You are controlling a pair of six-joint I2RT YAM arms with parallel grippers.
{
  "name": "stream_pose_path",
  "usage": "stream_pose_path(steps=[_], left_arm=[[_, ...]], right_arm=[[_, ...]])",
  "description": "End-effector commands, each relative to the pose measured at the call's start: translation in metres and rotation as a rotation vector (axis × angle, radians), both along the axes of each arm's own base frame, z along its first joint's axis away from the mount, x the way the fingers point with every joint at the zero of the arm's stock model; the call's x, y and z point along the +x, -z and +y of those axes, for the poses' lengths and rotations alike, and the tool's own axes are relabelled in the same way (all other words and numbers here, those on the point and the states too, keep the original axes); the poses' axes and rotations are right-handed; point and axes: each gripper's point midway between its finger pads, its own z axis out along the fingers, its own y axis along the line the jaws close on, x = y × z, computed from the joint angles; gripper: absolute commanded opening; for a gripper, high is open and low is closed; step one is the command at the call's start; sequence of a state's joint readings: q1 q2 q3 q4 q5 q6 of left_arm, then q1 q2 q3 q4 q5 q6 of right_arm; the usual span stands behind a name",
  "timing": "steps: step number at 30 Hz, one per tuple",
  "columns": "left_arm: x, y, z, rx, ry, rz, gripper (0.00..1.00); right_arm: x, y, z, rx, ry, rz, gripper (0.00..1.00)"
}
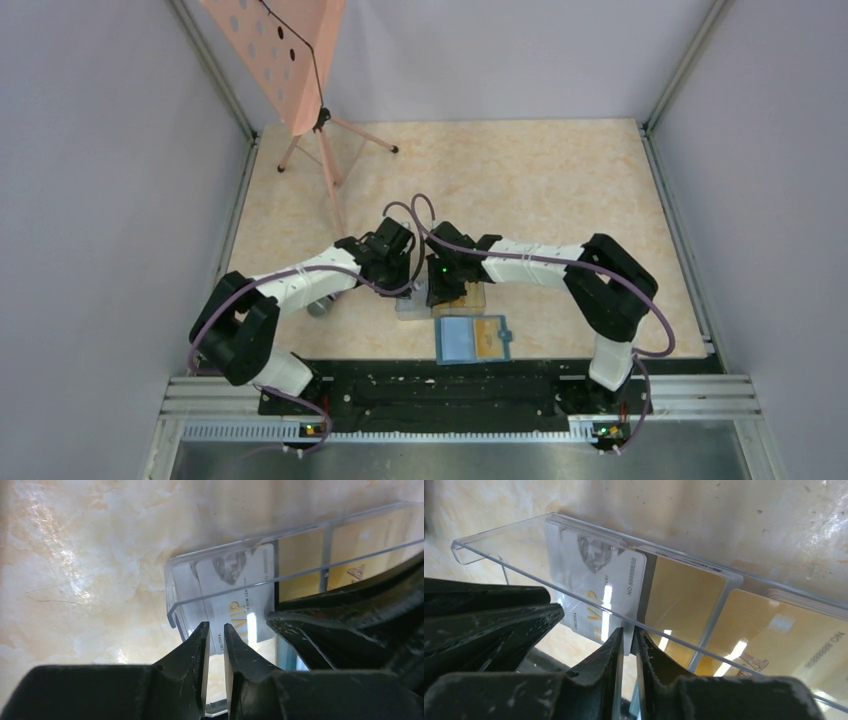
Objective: Put the credit cards into the card holder
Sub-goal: Pick up the credit card from the storage box.
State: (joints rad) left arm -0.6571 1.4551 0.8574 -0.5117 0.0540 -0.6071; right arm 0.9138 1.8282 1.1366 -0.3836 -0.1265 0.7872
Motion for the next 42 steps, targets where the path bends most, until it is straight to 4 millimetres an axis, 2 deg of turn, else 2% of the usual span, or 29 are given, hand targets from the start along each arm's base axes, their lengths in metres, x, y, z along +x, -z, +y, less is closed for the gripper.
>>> stream_pose_path(steps=[1, 6, 13, 18, 22, 25, 28, 33, 37, 42], left_arm=[[0.005, 0.005, 0.004, 0.096, 0.013, -0.018, 0.22], [0.001, 0.02, -0.001, 0.109, 0.023, 0.026, 0.19], [-0.008, 0.03, -0.013, 0.037, 0.022, 0.071, 0.2], [-0.011, 0.031, -0.021, -0.017, 0.019, 0.079, 0.14], [-0.012, 0.032, -0.02, -0.019, 0.019, 0.083, 0.08], [-0.015, 0.036, -0.018, -0.01, 0.021, 0.092, 0.03], [-0.016, 0.037, -0.017, -0.007, 0.019, 0.095, 0.0], [-0.017, 0.036, -0.016, -0.008, 0.019, 0.091, 0.0], [-0.017, 0.035, -0.015, -0.005, 0.018, 0.087, 0.0], [-0.016, 0.034, -0.015, -0.006, 0.018, 0.082, 0.0]], right_arm=[[0.006, -0.01, -0.007, 0.017, 0.026, -0.038, 0.22], [0.006, -0.015, -0.009, 0.094, 0.046, -0.017, 0.4], [0.001, -0.003, -0.01, 0.149, 0.053, 0.037, 0.45], [-0.003, 0.008, -0.012, 0.143, 0.058, 0.065, 0.43], [-0.003, 0.012, -0.009, 0.181, 0.065, 0.078, 0.37], [-0.002, 0.003, -0.002, 0.24, 0.053, 0.063, 0.28], [0.001, -0.015, 0.002, 0.305, 0.058, 0.04, 0.21], [0.006, -0.041, 0.009, 0.414, 0.06, 0.016, 0.2], [0.006, -0.051, 0.013, 0.447, 0.053, 0.009, 0.18], [0.007, -0.059, 0.015, 0.462, 0.049, 0.001, 0.11]])
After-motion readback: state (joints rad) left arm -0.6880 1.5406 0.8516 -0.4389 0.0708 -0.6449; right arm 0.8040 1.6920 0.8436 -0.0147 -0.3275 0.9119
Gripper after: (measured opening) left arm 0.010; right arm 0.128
